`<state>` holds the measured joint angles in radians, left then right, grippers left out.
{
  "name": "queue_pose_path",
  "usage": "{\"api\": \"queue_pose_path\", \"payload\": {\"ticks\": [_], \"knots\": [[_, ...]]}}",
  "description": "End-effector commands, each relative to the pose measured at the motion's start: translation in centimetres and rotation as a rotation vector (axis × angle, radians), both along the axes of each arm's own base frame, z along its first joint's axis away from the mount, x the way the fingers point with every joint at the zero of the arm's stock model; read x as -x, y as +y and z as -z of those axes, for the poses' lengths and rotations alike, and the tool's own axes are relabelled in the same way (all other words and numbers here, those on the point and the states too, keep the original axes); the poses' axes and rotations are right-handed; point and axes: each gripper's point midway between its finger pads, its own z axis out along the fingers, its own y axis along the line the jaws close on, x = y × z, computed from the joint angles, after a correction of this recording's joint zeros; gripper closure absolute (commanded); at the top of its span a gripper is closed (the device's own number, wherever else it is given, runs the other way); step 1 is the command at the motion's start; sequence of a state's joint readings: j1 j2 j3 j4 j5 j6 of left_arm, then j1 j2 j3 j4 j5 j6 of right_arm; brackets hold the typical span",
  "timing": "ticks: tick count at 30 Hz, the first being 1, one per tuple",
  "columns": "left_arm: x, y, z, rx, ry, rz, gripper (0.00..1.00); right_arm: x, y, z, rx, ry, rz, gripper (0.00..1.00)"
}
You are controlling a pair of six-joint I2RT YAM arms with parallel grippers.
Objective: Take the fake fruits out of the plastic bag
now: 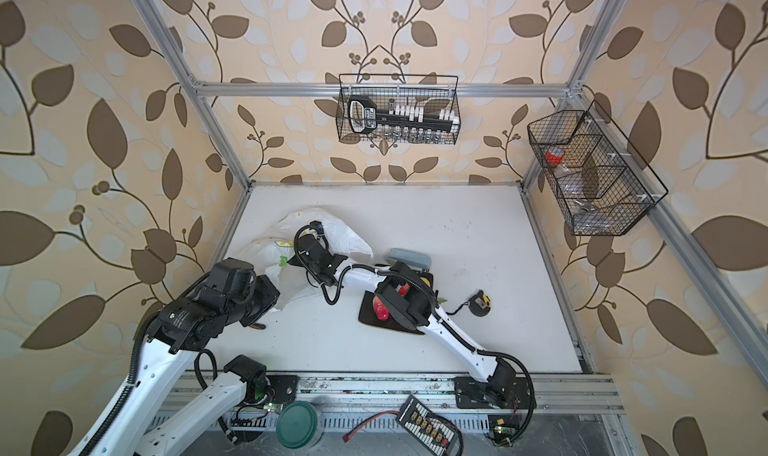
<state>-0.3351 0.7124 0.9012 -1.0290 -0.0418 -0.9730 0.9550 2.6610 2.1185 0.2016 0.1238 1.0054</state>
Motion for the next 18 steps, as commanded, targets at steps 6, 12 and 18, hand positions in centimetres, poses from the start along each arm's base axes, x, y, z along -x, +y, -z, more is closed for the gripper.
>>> {"api": "queue_pose_path", "payload": {"ticks": [6, 12, 18], "knots": [[-0.6, -1.0, -0.3, 0.008, 0.036, 0.033, 0.64, 0.9, 0.4, 0.3, -0.069, -0.018, -0.097, 0.26], [0.9, 4.2, -4.4, -0.182, -0.045, -0.120, 0.08, 2.2, -0.9, -0.4, -0.007, -0.036, -0.137, 0.27], [-0.3, 8.6, -8.6, -0.465, -0.045, -0.233, 0.01, 3.3, -2.1, -1.0, 0.053, -0.055, -0.170, 0.28]]}}
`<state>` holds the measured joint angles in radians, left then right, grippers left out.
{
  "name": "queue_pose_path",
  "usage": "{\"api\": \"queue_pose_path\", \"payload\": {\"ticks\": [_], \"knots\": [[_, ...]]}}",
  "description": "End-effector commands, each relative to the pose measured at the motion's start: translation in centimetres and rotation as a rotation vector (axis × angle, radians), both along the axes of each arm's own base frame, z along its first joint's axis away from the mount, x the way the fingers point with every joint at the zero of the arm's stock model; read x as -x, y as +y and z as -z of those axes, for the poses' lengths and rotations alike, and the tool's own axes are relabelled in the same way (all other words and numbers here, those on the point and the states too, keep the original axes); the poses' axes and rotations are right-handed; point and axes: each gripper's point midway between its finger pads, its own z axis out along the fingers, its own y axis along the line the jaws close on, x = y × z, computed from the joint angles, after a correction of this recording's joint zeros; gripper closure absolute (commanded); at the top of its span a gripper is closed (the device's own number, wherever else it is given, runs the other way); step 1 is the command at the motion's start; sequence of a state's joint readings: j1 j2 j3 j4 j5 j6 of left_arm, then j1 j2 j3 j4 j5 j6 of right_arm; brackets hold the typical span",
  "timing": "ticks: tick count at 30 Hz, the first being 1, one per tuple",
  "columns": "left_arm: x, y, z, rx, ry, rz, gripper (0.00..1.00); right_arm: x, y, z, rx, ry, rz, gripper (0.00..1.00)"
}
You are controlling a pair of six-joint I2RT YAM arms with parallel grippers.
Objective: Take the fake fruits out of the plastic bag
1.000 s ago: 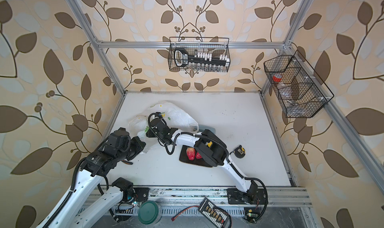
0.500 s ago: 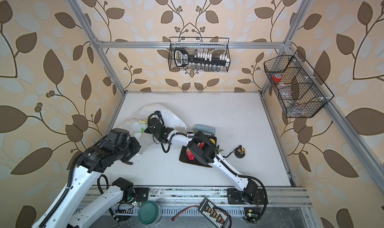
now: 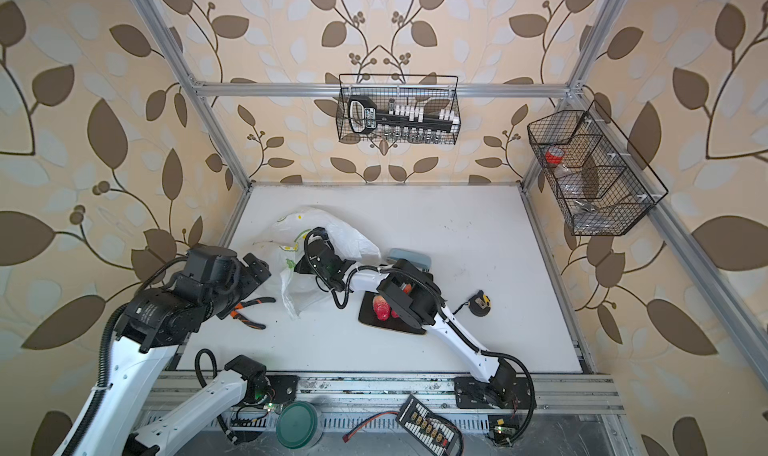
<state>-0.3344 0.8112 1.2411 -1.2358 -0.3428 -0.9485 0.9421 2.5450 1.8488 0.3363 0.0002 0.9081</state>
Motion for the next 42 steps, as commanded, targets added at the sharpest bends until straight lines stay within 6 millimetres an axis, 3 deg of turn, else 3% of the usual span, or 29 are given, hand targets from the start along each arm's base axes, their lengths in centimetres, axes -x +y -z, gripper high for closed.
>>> {"api": "queue_pose_path", "payload": {"ticks": [1, 9, 14, 23, 25, 27, 30, 32, 34, 42], "knots": [[-0.6, 3.8, -0.3, -0.251, 0.084, -0.102, 0.01, 0.7, -0.5, -2.7, 0.010, -0.036, -0.036, 0.29], [-7.2, 6.7, 5.0, 0.030, 0.069, -0.255, 0.01, 2.8, -1.9, -5.0, 0.051, -0.051, -0.087, 0.30], [-11.3, 8.4, 10.1, 0.336, 0.046, -0.378, 0.01, 3.9, -2.8, -5.7, 0.081, -0.057, -0.117, 0.30], [-13.8, 10.8, 16.0, 0.485, 0.099, -0.447, 0.01, 4.8, -2.6, -5.4, 0.103, -0.038, -0.163, 0.31], [-14.6, 10.9, 16.6, 0.513, 0.088, -0.431, 0.10, 5.0, -2.7, -5.4, 0.108, -0.041, -0.170, 0.31], [-15.6, 10.9, 16.3, 0.523, 0.071, -0.394, 0.35, 5.2, -2.7, -5.5, 0.108, -0.043, -0.176, 0.31], [-16.9, 10.6, 16.2, 0.542, 0.058, -0.337, 0.80, 5.2, -2.9, -5.8, 0.117, -0.058, -0.179, 0.32], [-17.5, 10.2, 15.0, 0.543, 0.026, -0.286, 0.94, 5.0, -3.1, -6.2, 0.130, -0.079, -0.179, 0.32], [-17.7, 9.6, 13.5, 0.529, -0.011, -0.230, 1.00, 4.8, -3.3, -6.5, 0.146, -0.094, -0.175, 0.32], [-16.2, 5.1, 5.8, 0.341, -0.160, 0.044, 1.00, 3.6, -6.5, -7.3, 0.229, -0.129, -0.131, 0.32]]}}
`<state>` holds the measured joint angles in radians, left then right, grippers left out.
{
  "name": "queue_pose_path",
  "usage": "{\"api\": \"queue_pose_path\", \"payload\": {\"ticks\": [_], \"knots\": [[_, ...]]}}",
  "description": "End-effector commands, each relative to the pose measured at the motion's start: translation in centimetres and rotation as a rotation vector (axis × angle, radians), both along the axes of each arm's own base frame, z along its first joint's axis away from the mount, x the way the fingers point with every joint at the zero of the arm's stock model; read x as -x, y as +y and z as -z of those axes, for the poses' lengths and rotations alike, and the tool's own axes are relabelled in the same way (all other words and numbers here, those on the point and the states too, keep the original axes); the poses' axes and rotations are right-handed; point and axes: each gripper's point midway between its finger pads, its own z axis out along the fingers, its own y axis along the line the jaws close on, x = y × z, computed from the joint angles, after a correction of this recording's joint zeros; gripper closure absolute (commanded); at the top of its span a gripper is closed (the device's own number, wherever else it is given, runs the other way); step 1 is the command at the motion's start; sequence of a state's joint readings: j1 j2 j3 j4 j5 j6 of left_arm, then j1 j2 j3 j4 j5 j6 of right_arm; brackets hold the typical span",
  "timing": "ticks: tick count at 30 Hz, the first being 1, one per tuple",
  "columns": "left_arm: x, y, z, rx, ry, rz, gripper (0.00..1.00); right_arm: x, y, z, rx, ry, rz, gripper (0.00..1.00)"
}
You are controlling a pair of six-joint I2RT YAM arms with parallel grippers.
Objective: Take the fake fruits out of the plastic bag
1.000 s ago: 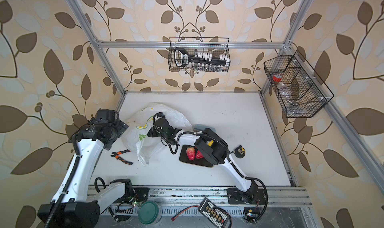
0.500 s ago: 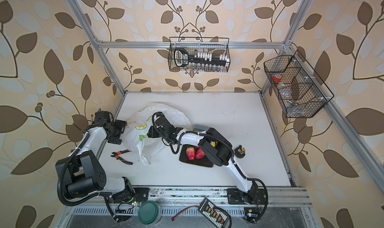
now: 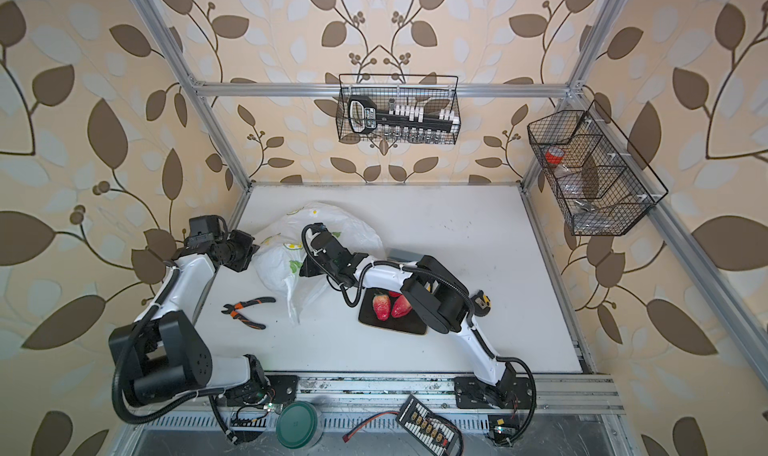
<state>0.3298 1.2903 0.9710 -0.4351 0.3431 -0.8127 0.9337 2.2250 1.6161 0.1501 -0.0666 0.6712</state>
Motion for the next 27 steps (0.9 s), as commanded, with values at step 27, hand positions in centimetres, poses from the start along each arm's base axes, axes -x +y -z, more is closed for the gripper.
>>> {"api": "queue_pose_path", "payload": {"ticks": [27], "knots": [[2.0, -4.4, 1.6, -0.095, 0.002, 0.233, 1.00, -5.0, -7.3, 2.8, 0.180, -0.050, 0.241, 0.23]]}}
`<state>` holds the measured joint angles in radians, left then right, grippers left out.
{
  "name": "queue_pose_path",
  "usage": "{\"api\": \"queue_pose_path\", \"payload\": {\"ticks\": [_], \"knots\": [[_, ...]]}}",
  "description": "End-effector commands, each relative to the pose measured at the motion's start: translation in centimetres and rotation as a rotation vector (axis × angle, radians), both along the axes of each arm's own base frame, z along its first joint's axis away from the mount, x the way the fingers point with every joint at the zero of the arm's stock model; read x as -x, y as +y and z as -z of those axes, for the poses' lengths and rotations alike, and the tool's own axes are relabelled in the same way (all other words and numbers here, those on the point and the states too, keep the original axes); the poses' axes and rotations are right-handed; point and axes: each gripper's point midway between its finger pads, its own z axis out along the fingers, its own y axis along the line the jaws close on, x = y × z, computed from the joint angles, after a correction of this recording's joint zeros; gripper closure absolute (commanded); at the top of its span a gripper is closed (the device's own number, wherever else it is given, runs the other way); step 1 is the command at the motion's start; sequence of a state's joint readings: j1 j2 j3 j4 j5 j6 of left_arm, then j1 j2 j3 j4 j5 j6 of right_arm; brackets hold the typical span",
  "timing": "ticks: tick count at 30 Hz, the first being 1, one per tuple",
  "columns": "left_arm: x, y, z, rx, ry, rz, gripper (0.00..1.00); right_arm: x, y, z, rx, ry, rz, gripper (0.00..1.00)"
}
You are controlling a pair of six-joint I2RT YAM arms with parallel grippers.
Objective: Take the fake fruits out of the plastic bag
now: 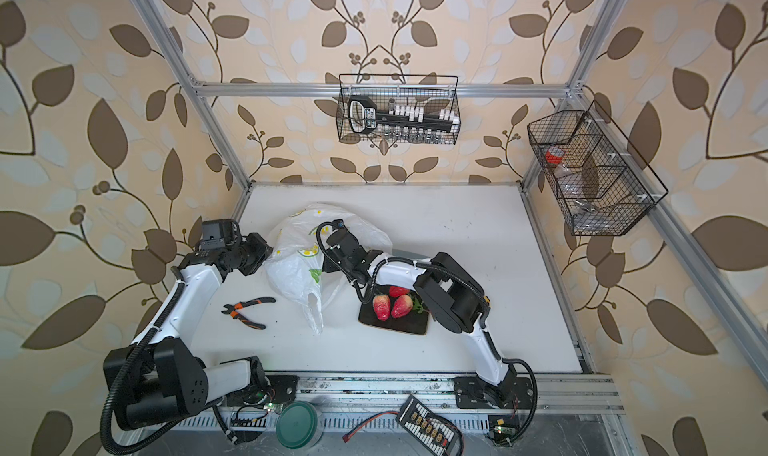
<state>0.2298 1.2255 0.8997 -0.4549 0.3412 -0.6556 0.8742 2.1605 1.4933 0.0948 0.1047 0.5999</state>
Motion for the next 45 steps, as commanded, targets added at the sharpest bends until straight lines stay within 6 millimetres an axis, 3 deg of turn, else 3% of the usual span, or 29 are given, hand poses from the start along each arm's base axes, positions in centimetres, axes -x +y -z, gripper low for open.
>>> {"api": "queue_pose_path", "payload": {"ticks": [1, 7, 13, 22, 26, 30, 36, 45], "knots": [[0.5, -0.5, 0.7, 0.008, 0.007, 0.026, 1.00, -2.4, -0.5, 0.3, -0.019, -0.002, 0.092, 0.22], [1.6, -1.0, 1.6, 0.025, 0.029, 0.036, 1.00, -4.2, 0.0, 0.5, -0.074, 0.014, 0.168, 0.16], [2.1, -1.2, 1.8, 0.033, 0.027, 0.038, 1.00, -4.9, -1.0, 2.7, 0.000, 0.024, 0.227, 0.19], [2.2, -1.3, 1.7, 0.037, 0.025, 0.047, 1.00, -6.7, 0.8, 5.0, 0.083, -0.002, 0.189, 0.20], [2.2, -1.4, 1.7, 0.035, 0.024, 0.051, 1.00, -7.5, 1.0, 5.4, 0.117, -0.022, 0.195, 0.30], [2.2, -1.3, 1.6, 0.028, 0.022, 0.048, 1.00, -7.7, 1.0, 5.3, 0.136, -0.038, 0.183, 0.49], [1.7, -0.8, 1.5, 0.007, 0.021, 0.033, 1.00, -7.1, 1.2, 3.1, 0.116, -0.071, 0.136, 0.68], [-0.2, 1.1, 0.7, -0.051, 0.007, 0.011, 1.00, -3.4, -0.1, -0.3, 0.038, -0.065, 0.053, 0.76]]}}
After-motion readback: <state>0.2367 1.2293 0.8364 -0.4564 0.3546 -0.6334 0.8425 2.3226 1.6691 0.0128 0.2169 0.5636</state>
